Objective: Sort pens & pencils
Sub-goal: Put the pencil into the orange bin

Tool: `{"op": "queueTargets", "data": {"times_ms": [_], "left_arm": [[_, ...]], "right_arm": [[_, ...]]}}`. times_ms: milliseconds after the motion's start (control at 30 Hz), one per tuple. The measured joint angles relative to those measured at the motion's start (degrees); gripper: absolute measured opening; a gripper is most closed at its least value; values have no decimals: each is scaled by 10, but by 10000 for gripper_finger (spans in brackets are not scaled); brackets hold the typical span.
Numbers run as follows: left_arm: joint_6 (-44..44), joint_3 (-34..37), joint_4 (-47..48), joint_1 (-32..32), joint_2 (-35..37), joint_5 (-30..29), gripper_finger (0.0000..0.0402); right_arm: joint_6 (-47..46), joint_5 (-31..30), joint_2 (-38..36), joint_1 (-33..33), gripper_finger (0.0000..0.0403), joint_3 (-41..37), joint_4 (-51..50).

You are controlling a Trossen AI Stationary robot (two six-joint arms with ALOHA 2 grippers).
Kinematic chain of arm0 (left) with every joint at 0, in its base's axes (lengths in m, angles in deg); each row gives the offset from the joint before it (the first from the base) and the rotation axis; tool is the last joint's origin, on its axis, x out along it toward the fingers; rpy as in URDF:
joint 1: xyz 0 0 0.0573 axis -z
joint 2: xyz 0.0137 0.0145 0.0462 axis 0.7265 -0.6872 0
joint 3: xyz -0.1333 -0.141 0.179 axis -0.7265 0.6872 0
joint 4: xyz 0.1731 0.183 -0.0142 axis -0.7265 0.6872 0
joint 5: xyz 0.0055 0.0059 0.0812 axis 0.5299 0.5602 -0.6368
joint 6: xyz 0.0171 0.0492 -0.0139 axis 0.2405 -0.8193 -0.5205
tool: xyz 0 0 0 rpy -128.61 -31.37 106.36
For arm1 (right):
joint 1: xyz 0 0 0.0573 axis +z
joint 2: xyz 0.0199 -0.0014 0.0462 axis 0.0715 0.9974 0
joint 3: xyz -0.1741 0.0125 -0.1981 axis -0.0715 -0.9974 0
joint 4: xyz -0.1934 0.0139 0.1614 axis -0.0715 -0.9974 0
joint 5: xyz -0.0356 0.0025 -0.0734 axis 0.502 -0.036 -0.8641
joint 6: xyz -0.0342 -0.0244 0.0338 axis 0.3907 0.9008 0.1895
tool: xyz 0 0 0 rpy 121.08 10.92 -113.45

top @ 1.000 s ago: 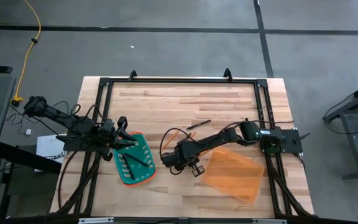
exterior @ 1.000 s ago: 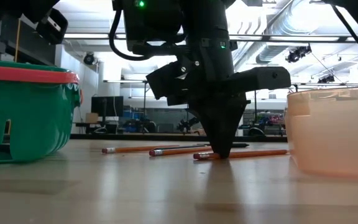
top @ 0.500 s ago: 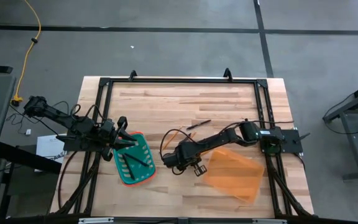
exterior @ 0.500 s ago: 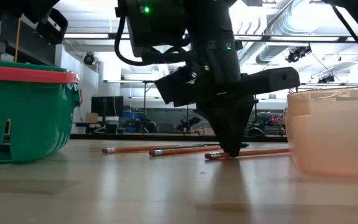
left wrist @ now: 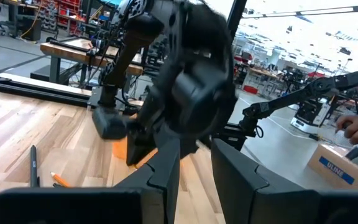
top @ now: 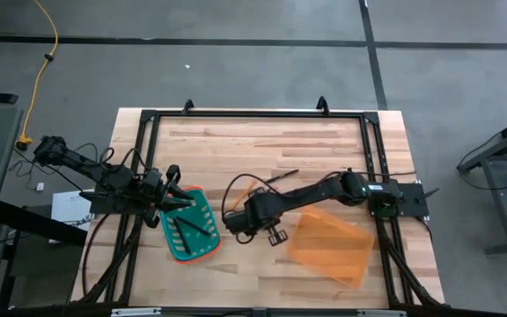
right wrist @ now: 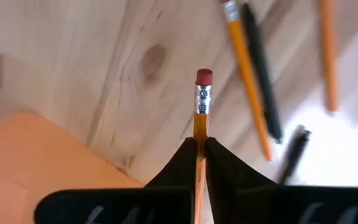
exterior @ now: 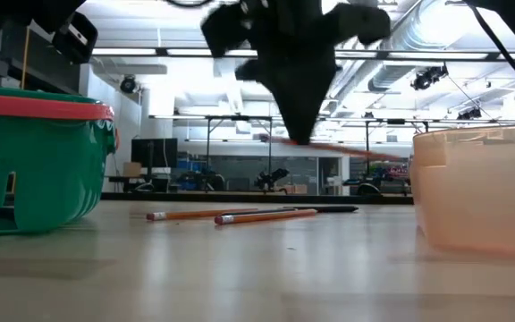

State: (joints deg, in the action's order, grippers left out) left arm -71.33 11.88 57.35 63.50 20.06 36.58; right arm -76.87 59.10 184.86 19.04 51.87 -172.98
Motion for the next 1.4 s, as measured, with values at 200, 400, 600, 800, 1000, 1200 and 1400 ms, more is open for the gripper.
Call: {"op": "queueTargets", "data": {"times_ms": [200, 400, 600, 800, 1000, 1200, 1400], "left_arm": [[0, 0, 0, 0, 0, 0, 81], [0, 0, 0, 0, 0, 0, 81], [0, 0, 0, 0, 0, 0, 81], [0, 0, 0, 0, 0, 0, 81], [0, 0, 0, 0, 0, 0, 81], [0, 0, 0, 0, 0, 0, 81], [0, 0, 0, 0, 0, 0, 81]], "right_arm": [[-45, 1, -8, 1, 0, 49, 2], [-109, 20, -24, 6, 0, 33, -7], [-157, 29, -33, 20, 0, 38, -8], [-262, 89, -37, 25, 0, 38, -8], [-328, 121, -37, 31, 0, 37, -8], [-314, 116, -37, 48, 0, 35, -8], [-317, 108, -37, 61, 0, 35, -8]]}}
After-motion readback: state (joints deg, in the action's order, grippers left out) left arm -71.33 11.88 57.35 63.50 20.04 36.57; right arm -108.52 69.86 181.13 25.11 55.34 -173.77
